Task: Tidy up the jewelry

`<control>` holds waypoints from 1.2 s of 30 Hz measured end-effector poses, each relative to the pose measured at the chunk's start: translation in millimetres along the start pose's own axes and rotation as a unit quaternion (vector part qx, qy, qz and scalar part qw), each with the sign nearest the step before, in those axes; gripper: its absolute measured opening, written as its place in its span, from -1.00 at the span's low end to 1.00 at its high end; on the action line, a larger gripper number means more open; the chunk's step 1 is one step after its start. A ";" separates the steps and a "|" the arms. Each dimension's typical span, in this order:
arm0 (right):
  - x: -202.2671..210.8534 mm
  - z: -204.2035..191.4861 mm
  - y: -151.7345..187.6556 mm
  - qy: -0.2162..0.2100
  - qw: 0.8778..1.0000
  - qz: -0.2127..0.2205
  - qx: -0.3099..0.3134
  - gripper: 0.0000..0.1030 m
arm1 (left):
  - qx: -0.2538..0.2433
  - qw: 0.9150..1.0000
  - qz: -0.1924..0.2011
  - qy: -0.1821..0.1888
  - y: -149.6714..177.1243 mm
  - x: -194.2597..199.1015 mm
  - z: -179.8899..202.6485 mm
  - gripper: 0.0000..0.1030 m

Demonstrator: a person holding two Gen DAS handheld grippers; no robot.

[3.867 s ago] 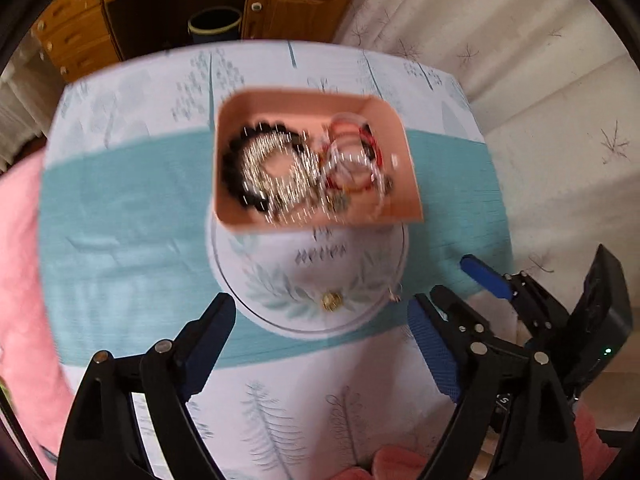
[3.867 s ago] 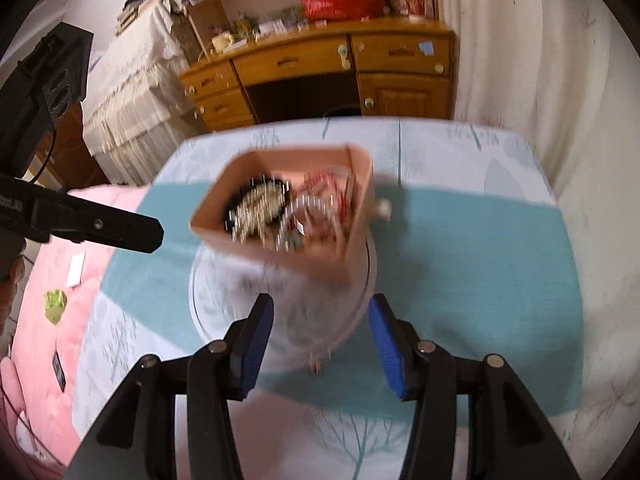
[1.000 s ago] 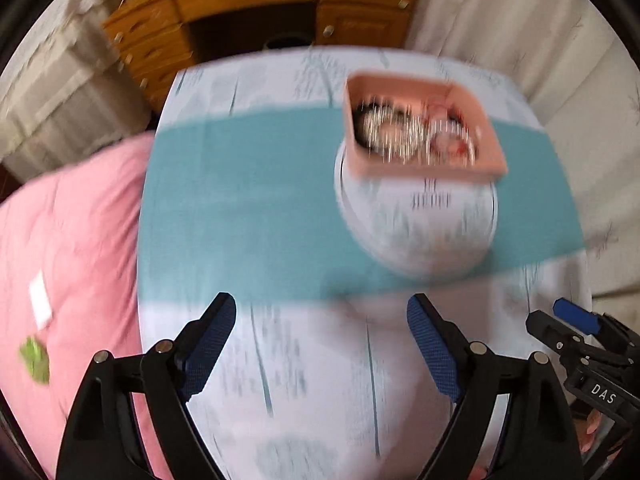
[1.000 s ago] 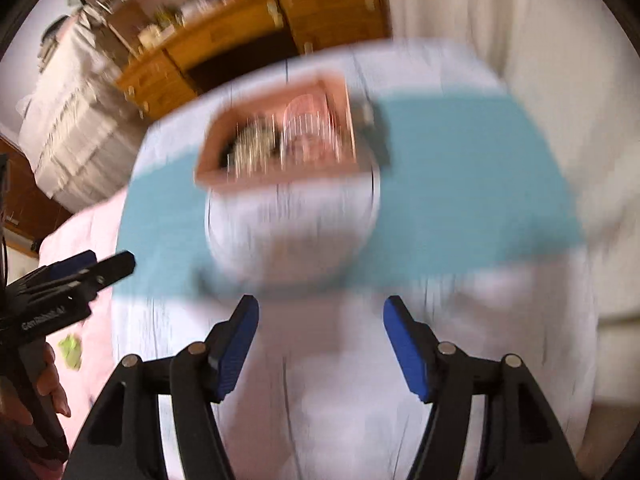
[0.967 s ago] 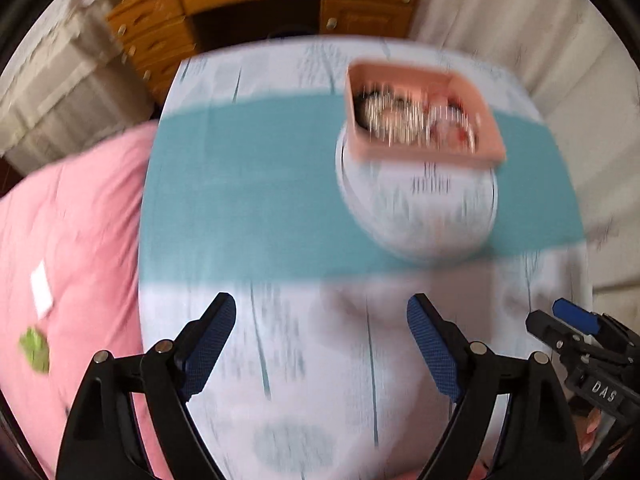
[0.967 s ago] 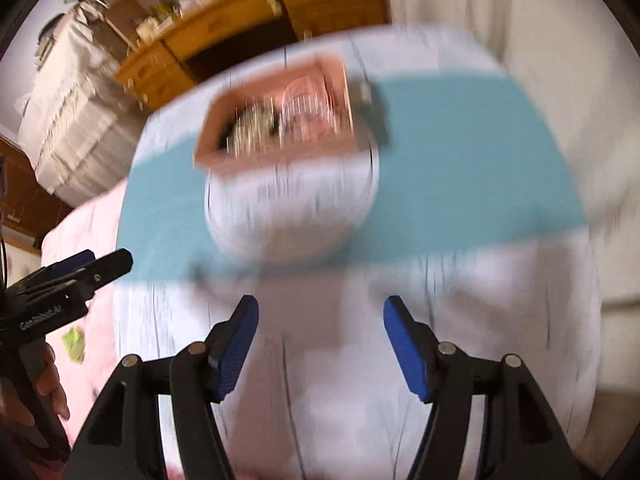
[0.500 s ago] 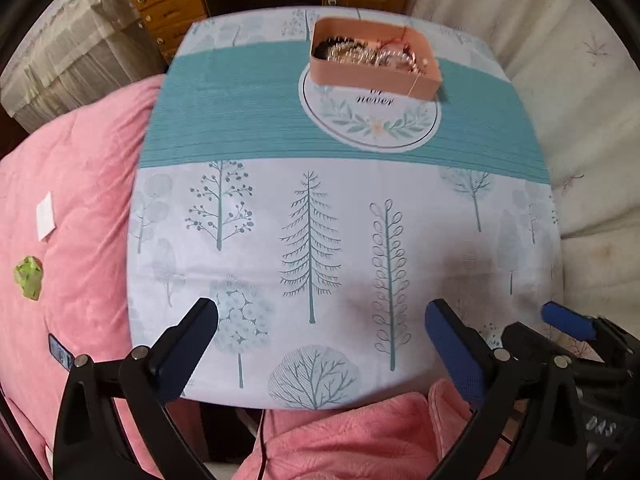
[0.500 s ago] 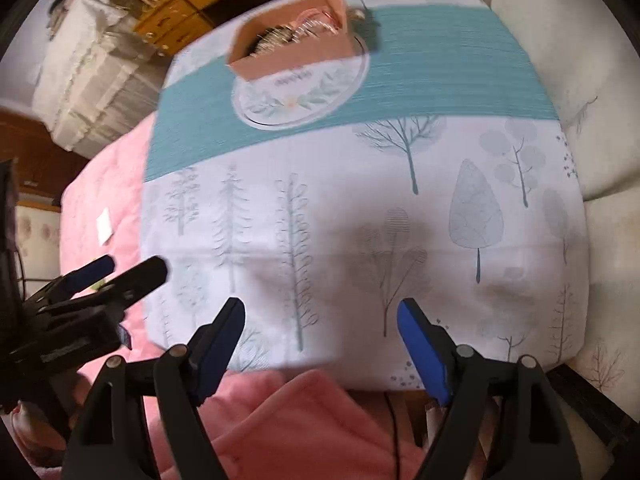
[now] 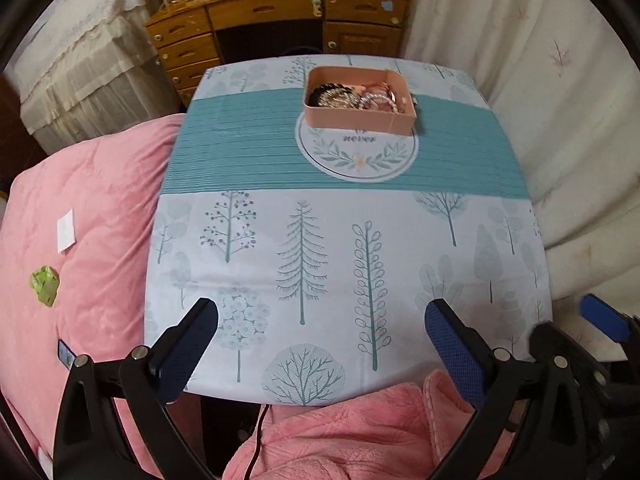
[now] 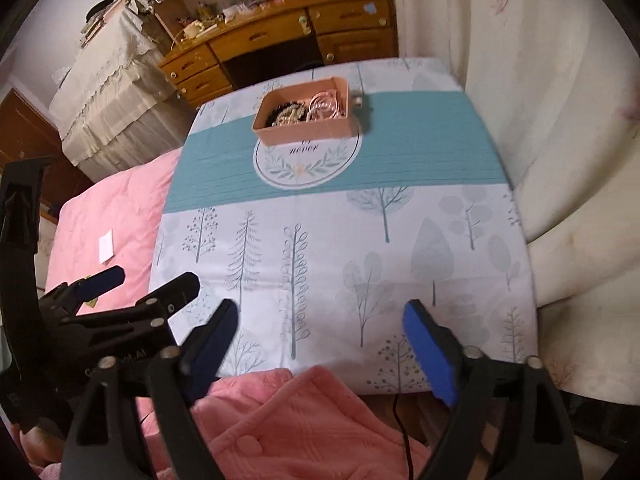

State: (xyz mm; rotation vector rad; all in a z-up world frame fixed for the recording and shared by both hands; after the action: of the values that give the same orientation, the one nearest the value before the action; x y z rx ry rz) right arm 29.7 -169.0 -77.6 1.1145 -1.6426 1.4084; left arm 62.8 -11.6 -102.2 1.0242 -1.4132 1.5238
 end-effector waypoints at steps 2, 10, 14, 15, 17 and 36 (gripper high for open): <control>9.6 0.2 -1.2 0.007 1.000 0.019 0.004 1.00 | 0.007 1.000 0.007 0.001 0.3 3.7 -2.2 0.98; 9.5 -4.9 -0.7 0.008 1.000 0.020 0.021 1.00 | 0.004 0.999 0.043 -0.009 1.8 19.7 -0.8 0.98; 9.7 -8.3 -0.6 0.008 0.999 0.020 0.029 1.00 | 0.006 0.999 0.051 -0.010 1.4 23.3 -1.6 0.98; 9.3 -8.4 -0.4 0.007 0.999 0.019 0.029 1.00 | 0.006 0.999 0.050 -0.009 1.4 23.4 -1.7 0.98; 8.3 -8.4 0.6 0.005 0.999 0.017 0.030 1.00 | 0.006 0.999 0.050 -0.010 1.2 24.4 -1.6 0.98; 7.3 -8.5 2.9 0.008 0.999 0.016 0.028 1.00 | 0.003 0.998 0.053 -0.024 2.3 28.0 -1.9 0.98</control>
State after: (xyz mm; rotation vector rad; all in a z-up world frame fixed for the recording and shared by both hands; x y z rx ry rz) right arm 23.9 -161.7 -70.7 1.1105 -1.6255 1.4887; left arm 50.7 -9.0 -76.9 1.0105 -1.5186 1.5902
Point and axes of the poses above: each gripper's, at about its wrist camera, not at the fingertips, and x roughly against the way its jaws point, z to its right, y to its underside, the point moved 7 cm from there along -x, roughly the way its jaws point, and after that the axes turned 5 degrees about x, right-handed, at the moved point
